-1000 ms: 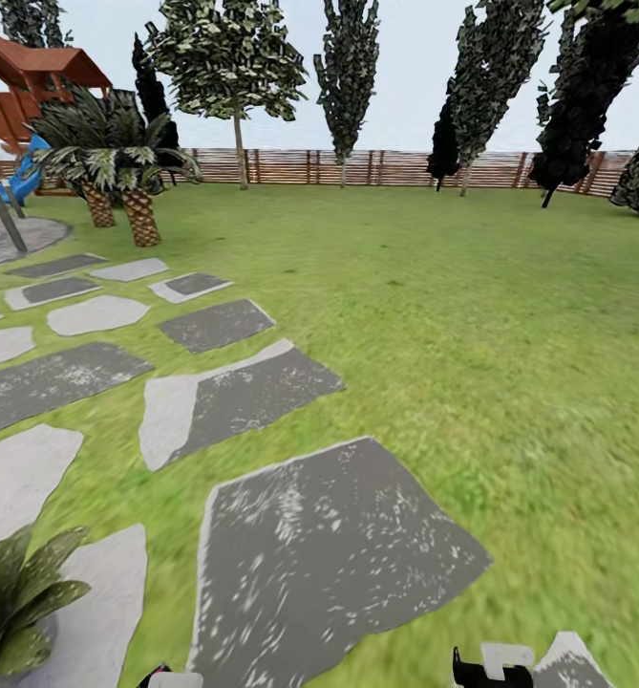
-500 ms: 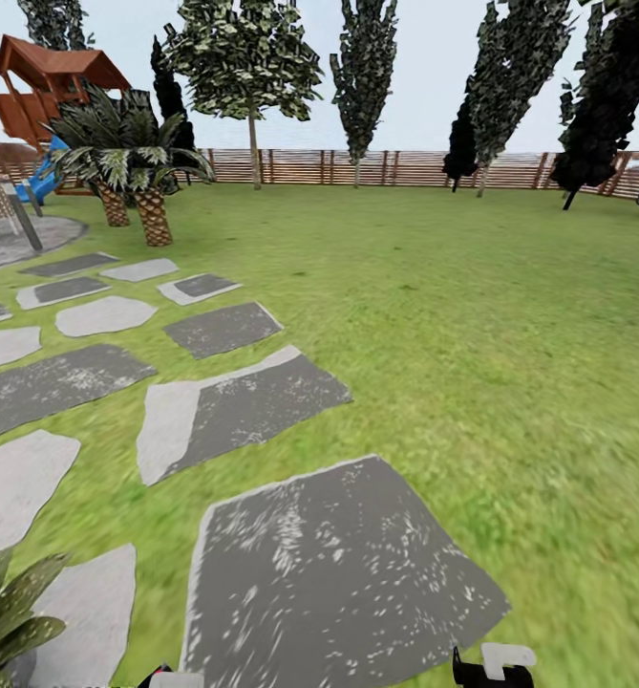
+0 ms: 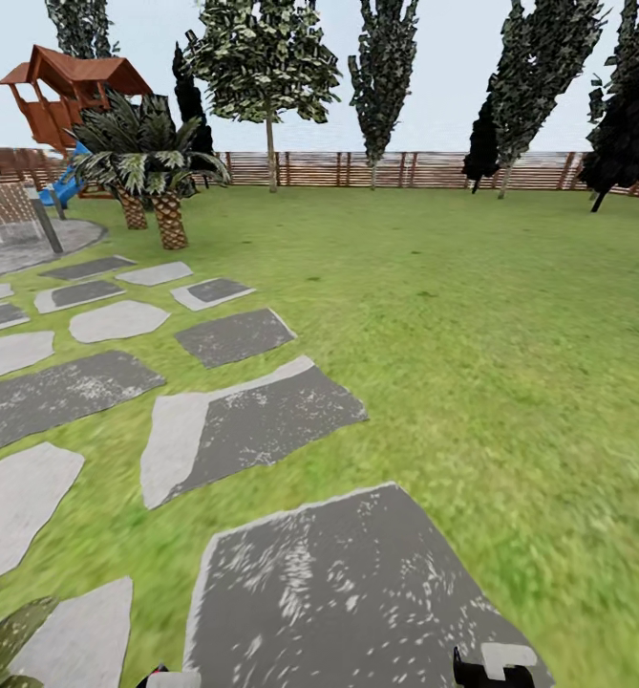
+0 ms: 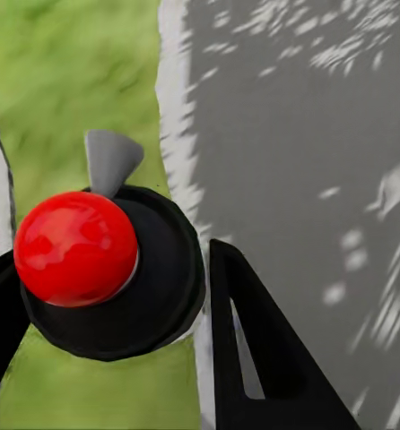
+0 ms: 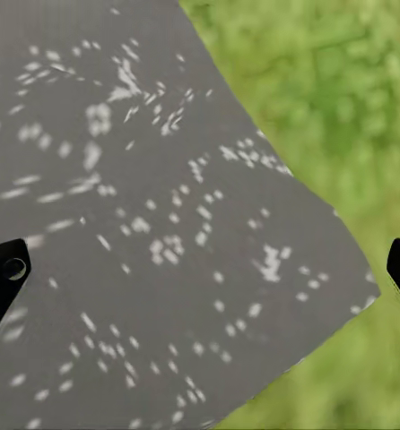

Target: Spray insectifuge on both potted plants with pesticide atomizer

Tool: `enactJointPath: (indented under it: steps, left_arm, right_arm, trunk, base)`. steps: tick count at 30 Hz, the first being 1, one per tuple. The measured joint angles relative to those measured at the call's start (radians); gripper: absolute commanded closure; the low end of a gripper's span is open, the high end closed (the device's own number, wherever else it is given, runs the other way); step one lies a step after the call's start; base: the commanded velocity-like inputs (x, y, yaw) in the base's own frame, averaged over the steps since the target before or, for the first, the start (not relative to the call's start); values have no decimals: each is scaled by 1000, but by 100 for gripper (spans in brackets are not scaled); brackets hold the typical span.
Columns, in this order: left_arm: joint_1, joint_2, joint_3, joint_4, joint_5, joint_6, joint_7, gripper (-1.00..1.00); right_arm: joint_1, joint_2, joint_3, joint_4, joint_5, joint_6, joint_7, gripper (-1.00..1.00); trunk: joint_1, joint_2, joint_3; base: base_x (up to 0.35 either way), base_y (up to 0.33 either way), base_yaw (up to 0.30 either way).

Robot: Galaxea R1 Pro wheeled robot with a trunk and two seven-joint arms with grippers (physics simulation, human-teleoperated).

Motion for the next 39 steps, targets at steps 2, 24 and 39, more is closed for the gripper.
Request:
enactJointPath:
  steps: [2,24,39]
  left_arm:
    - [0,0,0,0,1,0,0,100]
    - [0,2,0,0,2,0,0,100]
    - [0,3,0,0,8,-1,0,100]
  right_arm:
    - [0,0,0,0,0,0,0,-100]
    - [0,1,0,0,0,0,0,-100]
    - [0,-3,0,1,6,0,-2,-100]
  trunk:
    - [0,0,0]
    - [0,0,0]
    - [0,0,0]
  base:
    - [340,0,0]
    - [340,0,28]
    - [340,0,96]
